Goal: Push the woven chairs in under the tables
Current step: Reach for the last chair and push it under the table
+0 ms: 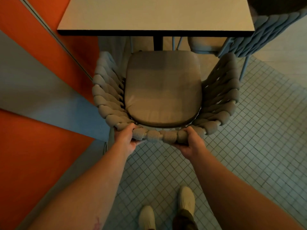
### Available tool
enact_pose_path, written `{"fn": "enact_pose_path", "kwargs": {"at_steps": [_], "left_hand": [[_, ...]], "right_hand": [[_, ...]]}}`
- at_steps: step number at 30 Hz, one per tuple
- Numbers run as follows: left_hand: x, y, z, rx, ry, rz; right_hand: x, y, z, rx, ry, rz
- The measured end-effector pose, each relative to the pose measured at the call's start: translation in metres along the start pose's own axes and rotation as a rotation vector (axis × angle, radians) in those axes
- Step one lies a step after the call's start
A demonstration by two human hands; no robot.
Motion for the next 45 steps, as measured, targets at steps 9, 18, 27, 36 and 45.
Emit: {"fn": "enact_pose_path", "kwargs": {"at_steps": [9, 18, 27, 36, 45], "left_hand": [[-0.004, 0.003, 0.014, -0.008, -0.073, -0.051], [-0.011, 0.033, 0.022, -0.137, -0.073, -0.093], [-0.008, 0.037, 0.009, -0.187, -0.026, -0.226], [-0.015, 0.04, -0.004, -0.17, 0.044, -0.244], [-0.014, 0.034, 0.011, -0.054, 0.079, -0.226]], "right_hand": [[-0.007, -0.003, 0.017, -0.052, -0.028, 0.104], [0.004, -0.014, 0.055, -0.241, 0.208, 0.201], [0.012, -0.018, 0.057, -0.239, 0.284, 0.257], [0.013, -0.019, 0.058, -0.238, 0.282, 0.247], [0.001, -0.02, 0.055, -0.189, 0.202, 0.338]]}}
Point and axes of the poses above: each hand's wrist, its own z-axis away from the middle knuckle, its own x-axis out of the palm, y = z × x, the point moved 4 cm from there along -z, towards the middle knuckle
